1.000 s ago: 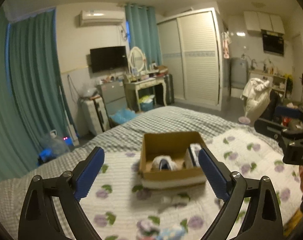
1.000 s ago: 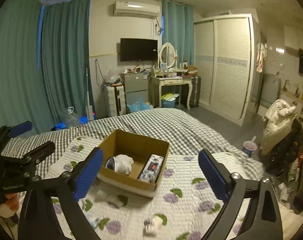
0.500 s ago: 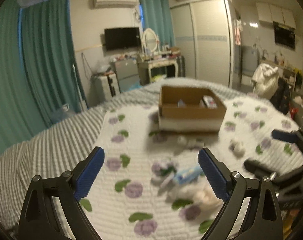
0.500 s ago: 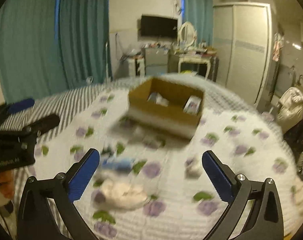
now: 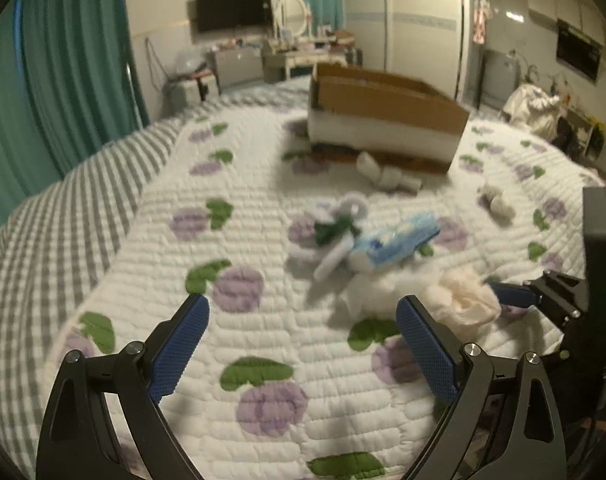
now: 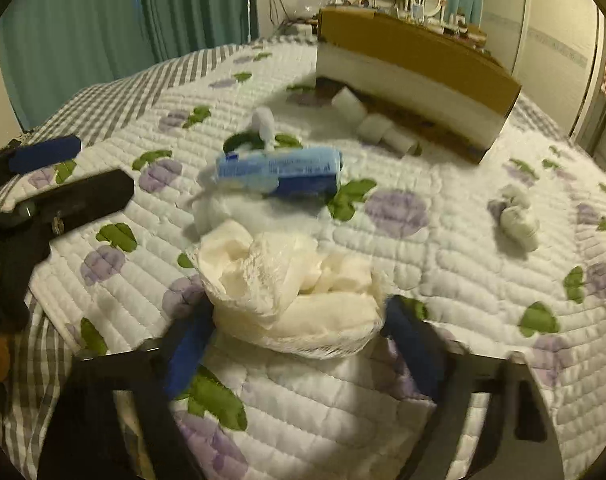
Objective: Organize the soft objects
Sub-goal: 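Grasp the white cloth with the left gripper while the right grasps the lace bundle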
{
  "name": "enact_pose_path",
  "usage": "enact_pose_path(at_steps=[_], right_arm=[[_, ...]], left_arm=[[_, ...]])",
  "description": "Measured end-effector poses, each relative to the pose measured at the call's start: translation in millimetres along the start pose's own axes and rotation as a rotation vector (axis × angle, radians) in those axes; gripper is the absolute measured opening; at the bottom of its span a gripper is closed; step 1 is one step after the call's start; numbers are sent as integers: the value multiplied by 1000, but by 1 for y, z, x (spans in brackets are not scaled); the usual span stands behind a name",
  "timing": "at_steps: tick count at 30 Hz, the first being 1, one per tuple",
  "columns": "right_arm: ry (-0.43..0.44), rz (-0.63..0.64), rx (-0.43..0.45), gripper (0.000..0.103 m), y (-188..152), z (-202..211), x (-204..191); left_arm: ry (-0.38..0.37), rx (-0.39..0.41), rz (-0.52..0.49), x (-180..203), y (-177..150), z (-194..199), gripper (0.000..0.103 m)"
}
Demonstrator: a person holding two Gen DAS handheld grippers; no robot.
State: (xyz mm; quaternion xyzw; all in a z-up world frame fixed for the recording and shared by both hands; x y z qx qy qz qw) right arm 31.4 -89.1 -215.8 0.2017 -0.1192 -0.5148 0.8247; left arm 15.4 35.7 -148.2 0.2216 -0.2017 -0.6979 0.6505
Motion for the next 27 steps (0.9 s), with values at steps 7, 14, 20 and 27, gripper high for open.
enact_pose_path(at_steps=[7,14,20,27], right_arm=[[47,-62,-14,23,-4,13,25],[18,-128,64,16,-1,43,61],[3,-159,82,16,4,45,78],[-8,-150,70,16,4,32,77]], left_arm=[[-43,-46,-10,17,-4,-14,95],[-93,-104,7,40,-1,-36,95],[-103,-150,58,42,9,-65,75],[-138,-146,20,50,11,-70,48]])
Point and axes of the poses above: each gripper's, at about its wrist camera, not at the fingertips, and z roughly against the way its jaws point, x to its right, y to its top, the point moved 3 cm from there along -z, roughly the way its jaws point, and after that the axes turned 11 degrees about -x, right-handed, at the moved point
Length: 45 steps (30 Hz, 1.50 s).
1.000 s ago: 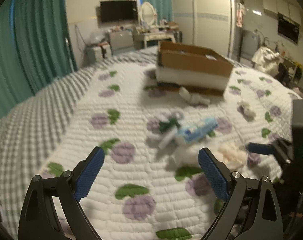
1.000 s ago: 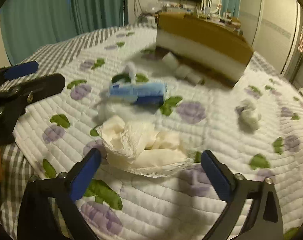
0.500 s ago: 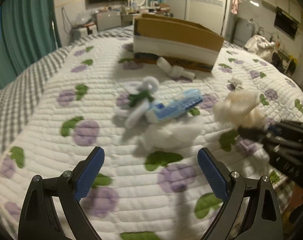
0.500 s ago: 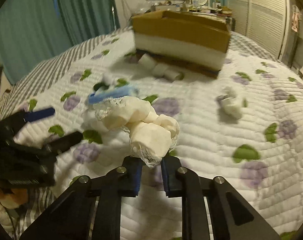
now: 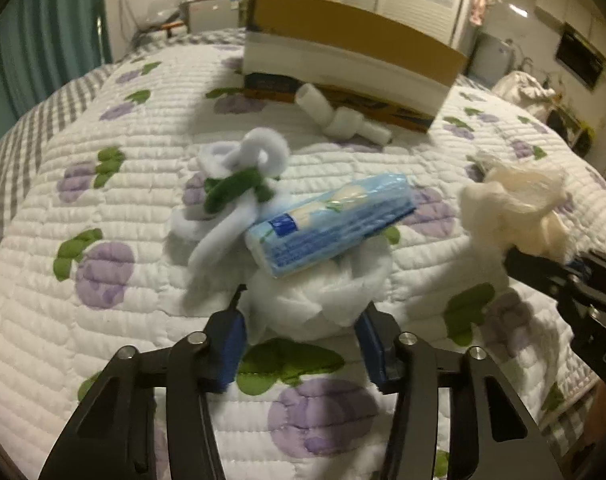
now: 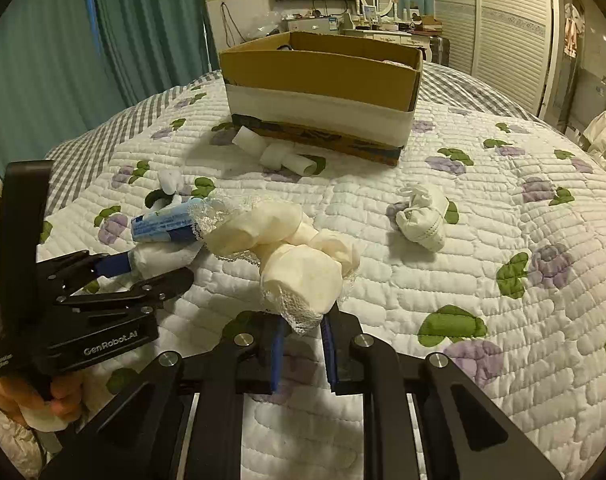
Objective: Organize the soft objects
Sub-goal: 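Grasp the white cloth with the left gripper while the right grasps the lace bundle, then carry both items over the box and release them inside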
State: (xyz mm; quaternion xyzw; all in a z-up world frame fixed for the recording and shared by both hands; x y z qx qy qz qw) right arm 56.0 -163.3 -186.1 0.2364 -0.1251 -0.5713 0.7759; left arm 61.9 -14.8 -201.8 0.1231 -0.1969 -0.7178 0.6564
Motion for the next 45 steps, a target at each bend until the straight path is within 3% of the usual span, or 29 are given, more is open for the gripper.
enact_pose_path(at_steps=[9,21,27,33,39,45], right_arm=[[-12,12,23,16,-3,9,-5],[-28,17,137,16,9,71,-11],[-35,36,215,16,45,107,-10],[-1,41,288,16,102,131,-9],[-35,81,345,16,166,136,-10],[-57,77,341,16,225,116,2]], left_arm=[[-5,17,-41,10,-15,24,45],[-8,184,-59,19,-1,98,45],[22,280,-91,19,36,130,45],[47,361,-99,18,92,152,45],[30,413,-87,15,152,163,45],[112,435,-139,11,211,141,45]])
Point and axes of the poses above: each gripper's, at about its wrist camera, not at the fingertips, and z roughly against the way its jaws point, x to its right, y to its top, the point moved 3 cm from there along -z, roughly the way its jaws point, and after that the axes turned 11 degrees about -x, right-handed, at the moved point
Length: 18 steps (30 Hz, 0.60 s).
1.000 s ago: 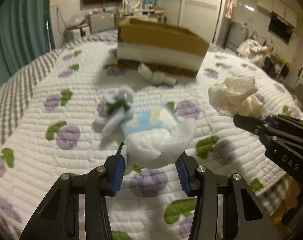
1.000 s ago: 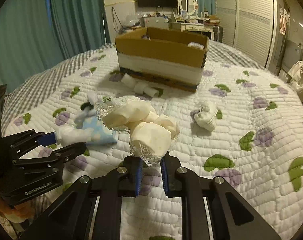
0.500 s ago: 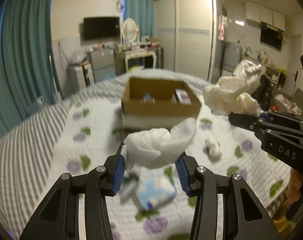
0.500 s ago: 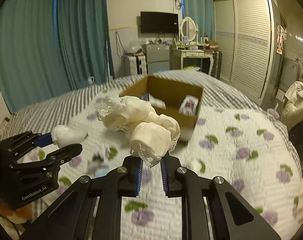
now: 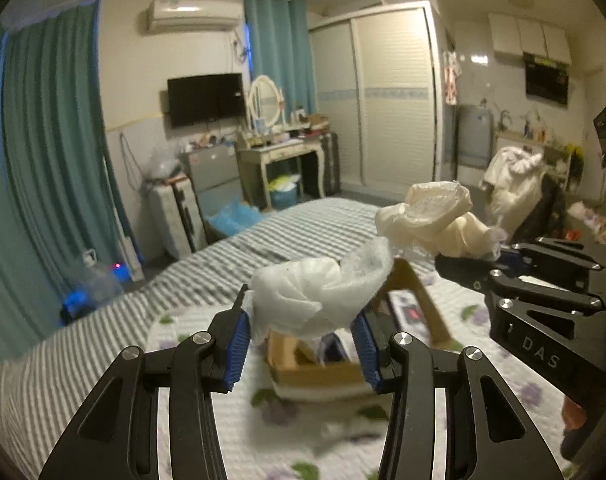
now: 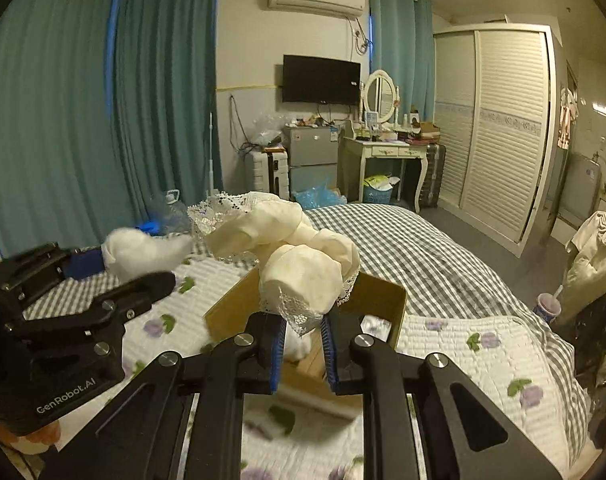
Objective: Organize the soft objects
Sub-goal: 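Carry both items over the box and release them inside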
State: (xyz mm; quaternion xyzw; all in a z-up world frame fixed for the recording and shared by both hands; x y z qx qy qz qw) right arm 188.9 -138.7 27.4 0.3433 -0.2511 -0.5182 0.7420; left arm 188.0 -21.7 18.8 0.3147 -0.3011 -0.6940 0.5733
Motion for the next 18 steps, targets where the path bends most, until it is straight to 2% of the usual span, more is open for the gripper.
enact_pose_path(at_steps=[3,7,11,15,18], right_arm=[[-1,-13,-26,16,13,-32,11],[7,-29,-83,16,17,-79,32],[27,-88,-186,16,12,-134,61],[14,-88,-228,16,3,-162,80],[11,-99,-226,16,0,-167,90]], left_arm=[[18,-25,-15,-1,9,-32,45],[-12,-93,-11,0,8,-83,45],[6,-168,-31,9,-1,-130,45],[2,-200,-46,18,-7,-150,45],[13,-200,-74,23,-8,-152,45]])
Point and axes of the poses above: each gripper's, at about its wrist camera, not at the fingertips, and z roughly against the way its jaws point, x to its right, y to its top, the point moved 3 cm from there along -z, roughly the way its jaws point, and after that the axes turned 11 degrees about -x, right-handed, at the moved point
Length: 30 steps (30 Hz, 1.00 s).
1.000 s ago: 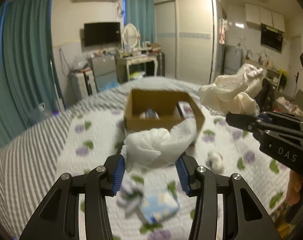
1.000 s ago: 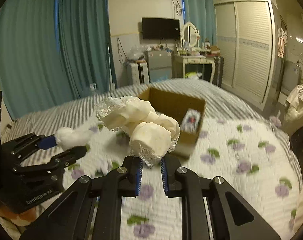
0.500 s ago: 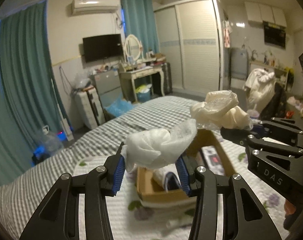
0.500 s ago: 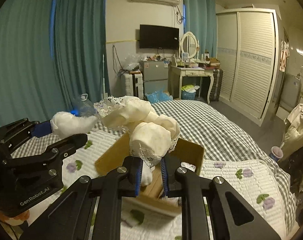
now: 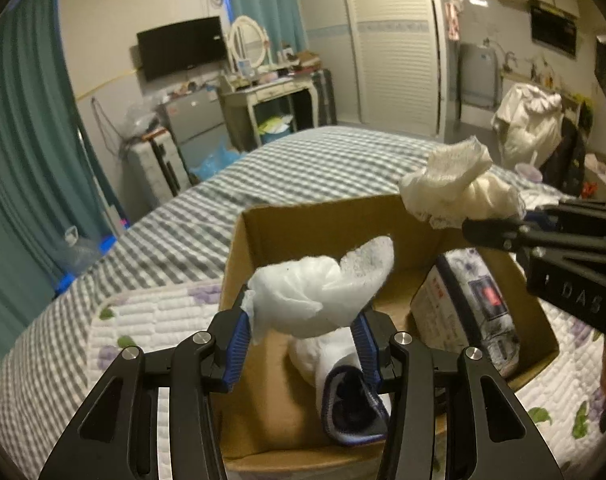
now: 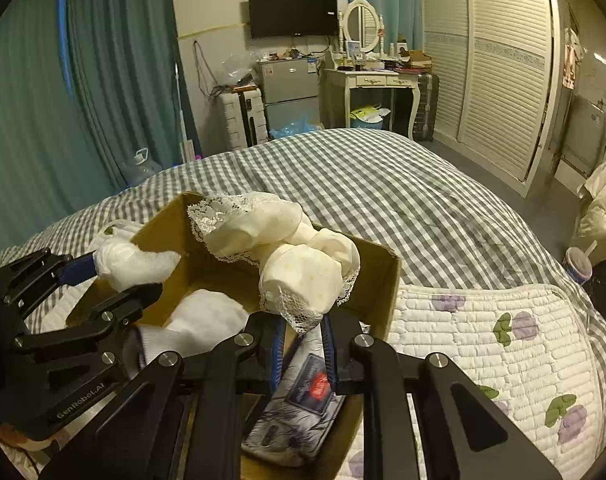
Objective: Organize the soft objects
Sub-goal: 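Carry both items over the box and release them inside, then grasp the blue pad pack with the left gripper while the right grasps the white shoe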
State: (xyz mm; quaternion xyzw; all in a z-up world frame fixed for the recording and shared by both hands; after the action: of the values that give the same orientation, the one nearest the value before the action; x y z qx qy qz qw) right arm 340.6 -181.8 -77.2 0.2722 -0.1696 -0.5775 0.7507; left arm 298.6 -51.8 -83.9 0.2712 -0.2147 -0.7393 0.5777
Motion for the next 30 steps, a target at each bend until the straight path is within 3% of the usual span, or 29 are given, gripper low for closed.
enact_pose_path(at_steps=[2,4,5,6,8,9,16,17,18,20,23,27,30], right_arm=[[20,-18,-10,20,-1,-2,5],[20,-38,-2,45,1,4,9],[19,-46,9,62,2,9,11],[27,-55,31,69,3,17,13],[31,-62,56,69,5,34,13],[23,-63,66,70,7,44,12],[-16,-43,176,78,3,146,11],[-20,-35,194,80,0,165,9],[-24,-27,209,83,-3,183,7],[-41,-11,239,86,-11,221,3],[-42,22,267,94,-26,262,-4],[-62,82,272,100,-52,293,-14],[-51,127,245,101,-77,289,-22]], left_arm=[[2,12,-3,3,0,5,47],[7,30,-6,4,6,10,48],[23,38,-10,5,8,14,49],[38,42,-10,5,10,20,60],[52,52,-2,5,14,35,78],[54,66,6,3,15,44,80],[90,154,9,0,12,139,81],[94,166,11,-1,11,153,86],[85,179,13,-2,9,168,91],[45,212,20,-2,2,201,92],[43,229,39,-4,-10,236,92],[51,225,80,-5,-36,260,92],[116,186,130,-1,-66,256,92]])
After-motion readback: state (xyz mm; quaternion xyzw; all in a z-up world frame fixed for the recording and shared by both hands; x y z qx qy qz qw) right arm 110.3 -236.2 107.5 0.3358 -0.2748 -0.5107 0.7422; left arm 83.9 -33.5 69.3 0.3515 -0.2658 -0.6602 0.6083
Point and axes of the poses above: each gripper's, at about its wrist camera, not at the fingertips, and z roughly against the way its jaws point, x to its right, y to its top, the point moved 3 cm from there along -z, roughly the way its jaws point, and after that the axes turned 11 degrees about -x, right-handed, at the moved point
